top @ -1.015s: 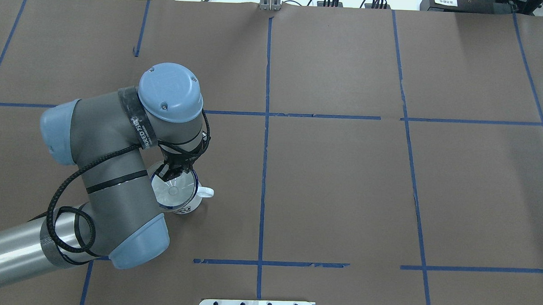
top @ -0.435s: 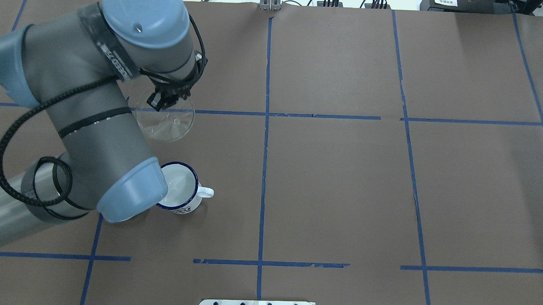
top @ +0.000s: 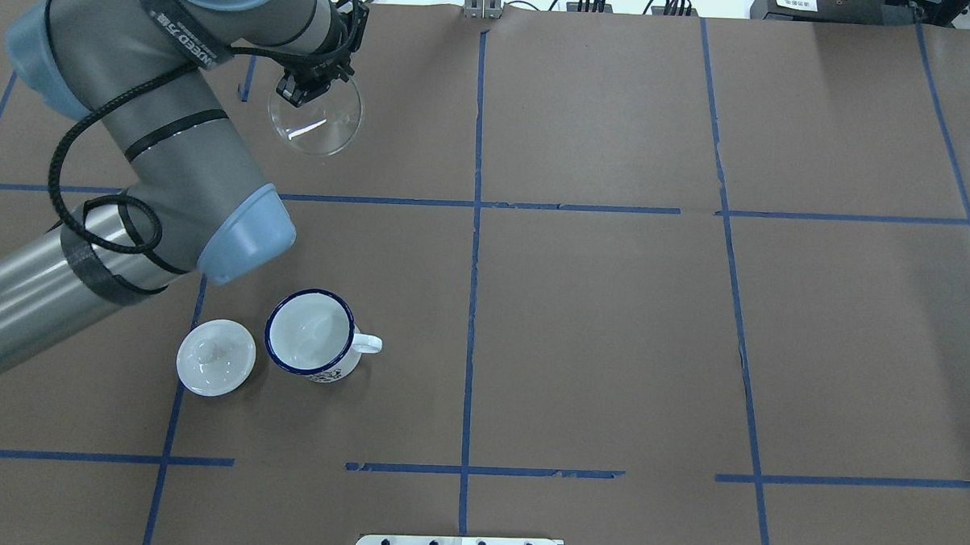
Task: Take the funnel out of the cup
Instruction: 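Lift the funnel out of the mug with the left gripper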
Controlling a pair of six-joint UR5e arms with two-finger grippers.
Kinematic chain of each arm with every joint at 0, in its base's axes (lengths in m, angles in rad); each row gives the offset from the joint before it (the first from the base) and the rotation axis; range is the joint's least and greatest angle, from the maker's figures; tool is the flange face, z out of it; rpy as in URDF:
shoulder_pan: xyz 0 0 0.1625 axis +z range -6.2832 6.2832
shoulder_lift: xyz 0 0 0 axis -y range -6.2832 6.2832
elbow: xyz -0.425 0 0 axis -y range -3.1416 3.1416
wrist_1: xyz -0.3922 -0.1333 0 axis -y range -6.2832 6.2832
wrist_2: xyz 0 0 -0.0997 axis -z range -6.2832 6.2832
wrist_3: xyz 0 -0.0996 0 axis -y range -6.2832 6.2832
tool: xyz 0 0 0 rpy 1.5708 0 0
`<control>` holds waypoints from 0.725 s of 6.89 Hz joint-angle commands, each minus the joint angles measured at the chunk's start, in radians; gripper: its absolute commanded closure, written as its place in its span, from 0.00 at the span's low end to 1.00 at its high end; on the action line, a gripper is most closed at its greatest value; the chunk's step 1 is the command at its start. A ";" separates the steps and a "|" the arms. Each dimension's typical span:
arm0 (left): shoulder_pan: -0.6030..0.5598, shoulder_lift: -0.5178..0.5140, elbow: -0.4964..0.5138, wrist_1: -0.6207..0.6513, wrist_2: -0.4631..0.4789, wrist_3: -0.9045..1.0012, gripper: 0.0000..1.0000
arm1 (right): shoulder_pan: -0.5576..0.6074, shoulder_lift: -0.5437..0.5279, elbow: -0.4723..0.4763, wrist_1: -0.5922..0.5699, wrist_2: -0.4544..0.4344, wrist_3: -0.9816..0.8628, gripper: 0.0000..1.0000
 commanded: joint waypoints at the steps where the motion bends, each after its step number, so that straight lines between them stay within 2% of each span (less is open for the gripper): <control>1: -0.006 0.029 0.200 -0.317 0.005 -0.106 1.00 | 0.000 0.000 -0.002 0.000 0.000 0.000 0.00; 2: 0.018 0.058 0.210 -0.357 0.023 -0.156 1.00 | 0.000 0.000 0.000 0.000 0.000 0.000 0.00; 4: 0.058 0.075 0.248 -0.464 0.173 -0.254 1.00 | 0.000 0.000 0.000 0.000 0.000 0.000 0.00; 5: 0.058 0.088 0.268 -0.549 0.195 -0.303 1.00 | 0.000 0.000 0.000 0.000 0.000 0.000 0.00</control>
